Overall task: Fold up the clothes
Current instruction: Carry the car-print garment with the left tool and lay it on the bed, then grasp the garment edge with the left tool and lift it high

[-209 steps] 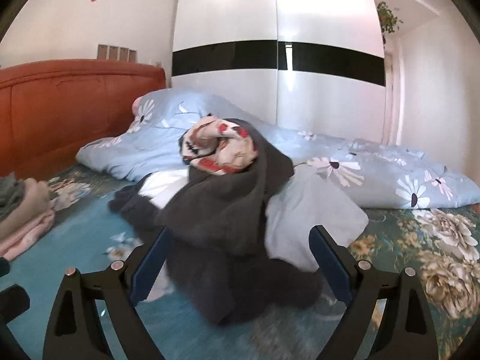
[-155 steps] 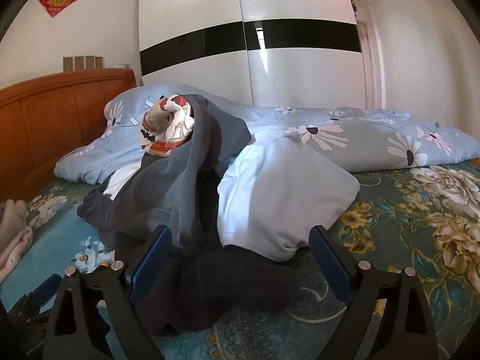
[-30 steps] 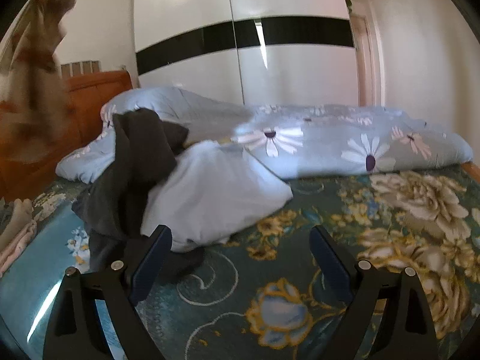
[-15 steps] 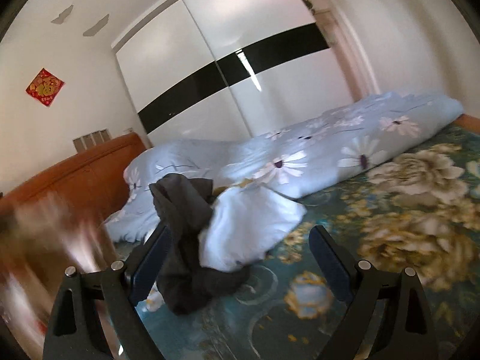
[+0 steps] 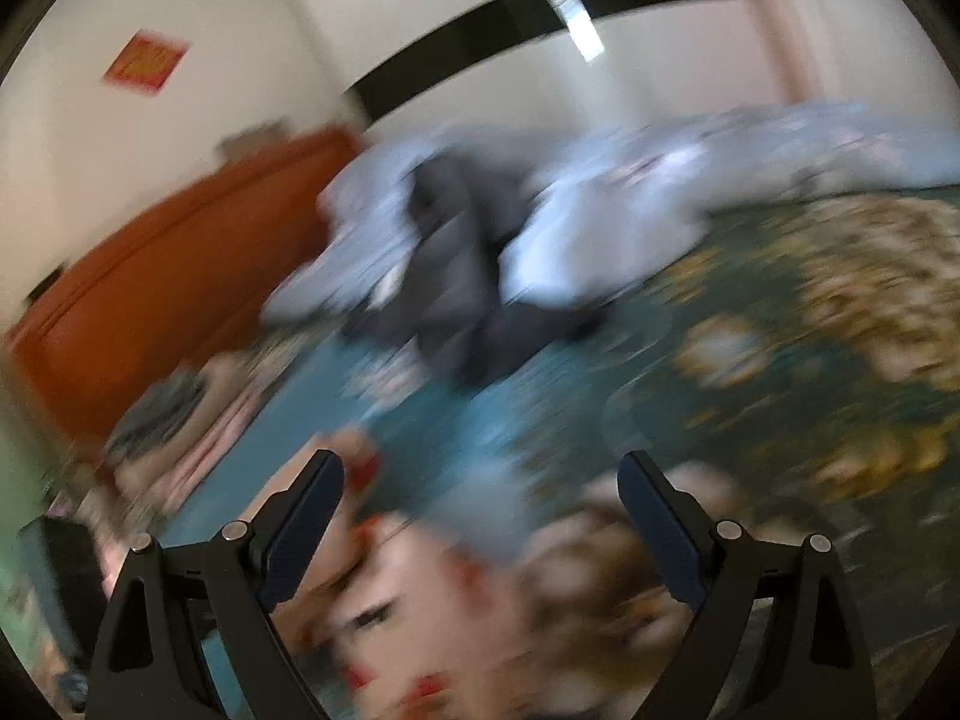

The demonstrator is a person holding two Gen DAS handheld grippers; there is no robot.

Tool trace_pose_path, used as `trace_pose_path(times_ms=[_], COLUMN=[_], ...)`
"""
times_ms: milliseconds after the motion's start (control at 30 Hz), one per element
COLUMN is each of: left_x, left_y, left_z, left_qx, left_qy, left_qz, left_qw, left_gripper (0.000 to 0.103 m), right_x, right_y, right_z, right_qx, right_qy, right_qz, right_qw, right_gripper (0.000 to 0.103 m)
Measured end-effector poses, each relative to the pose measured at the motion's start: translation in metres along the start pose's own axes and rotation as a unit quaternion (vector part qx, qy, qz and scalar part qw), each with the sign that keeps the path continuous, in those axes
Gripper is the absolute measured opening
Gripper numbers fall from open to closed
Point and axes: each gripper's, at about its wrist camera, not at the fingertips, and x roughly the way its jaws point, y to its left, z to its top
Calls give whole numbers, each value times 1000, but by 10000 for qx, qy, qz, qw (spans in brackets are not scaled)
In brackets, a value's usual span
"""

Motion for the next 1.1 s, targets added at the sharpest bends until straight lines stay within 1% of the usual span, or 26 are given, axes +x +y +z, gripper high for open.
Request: trace_pose_path(times_ms=[67,133,167,233,300,333,400,467,500,567,667,700,767,833,900,967,1033,1067,1100], left_x=[-9,-25,-33,-47,-55,-56,-55,-54,-54,-56,-50,-47,-44,-42,-36,-27,-12,-5,3], left_y=[9,19,24,34,42,44,46,42,38,25,-1,-10,-31,-57,-80,-91,-99,-102,-105], left_z=[-6,-5,-4,-2,-2,-1,-1,-2,-2,-3,-5,-6,-8,-12,-18,-23,-27,-29,-31], left_qx=[-166,-467,-604,-841,-1072,-1160,-1287,-1299,-1249,-941,-194,72,689,1423,2118,2508,2881,3070,3334], left_qy=[-46,-245,-377,-645,-776,-768,-664,-574,-552,-553,-479,-433,-456,-528,-569,-565,-476,-438,-411], left_qz=[-169,-449,-576,-775,-872,-875,-821,-854,-886,-854,-360,-185,82,345,636,921,1296,1488,1703], left_qw=[9997,9976,9958,9913,9874,9864,9860,9862,9867,9903,9980,9989,9965,9878,9736,9620,9476,9390,9264], left_gripper=[23,33,36,47,49,49,49,49,49,49,50,51,52,57,60,61,61,61,61], right_x=[13,18,18,17,13,10,4,-5,-10,-18,-26,-28,-31,-33,-29,-26,-22,-21,-19], right_y=[21,38,41,44,39,36,34,32,31,31,31,29,24,18,10,4,-3,-7,-11], right_z=[-11,-21,-24,-32,-37,-40,-43,-44,-44,-44,-41,-41,-39,-38,-34,-29,-23,-21,-20], right_qx=[-148,-265,-263,-77,200,315,396,430,470,547,638,657,696,735,778,820,869,900,931], right_qy=[339,499,526,590,662,696,746,792,794,749,672,667,656,648,645,651,644,631,617], right_qz=[208,206,169,73,-88,-188,-415,-690,-811,-909,-989,-1030,-1112,-1192,-1268,-1250,-1129,-1080,-1031], right_qw=[9991,9982,9981,9982,9976,9969,9956,9935,9924,9915,9908,9903,9892,9880,9868,9866,9877,9881,9884], right_gripper=[93,93,93,93,93,93,93,93,93,93,93,93,93,93,93,93,93,93,93])
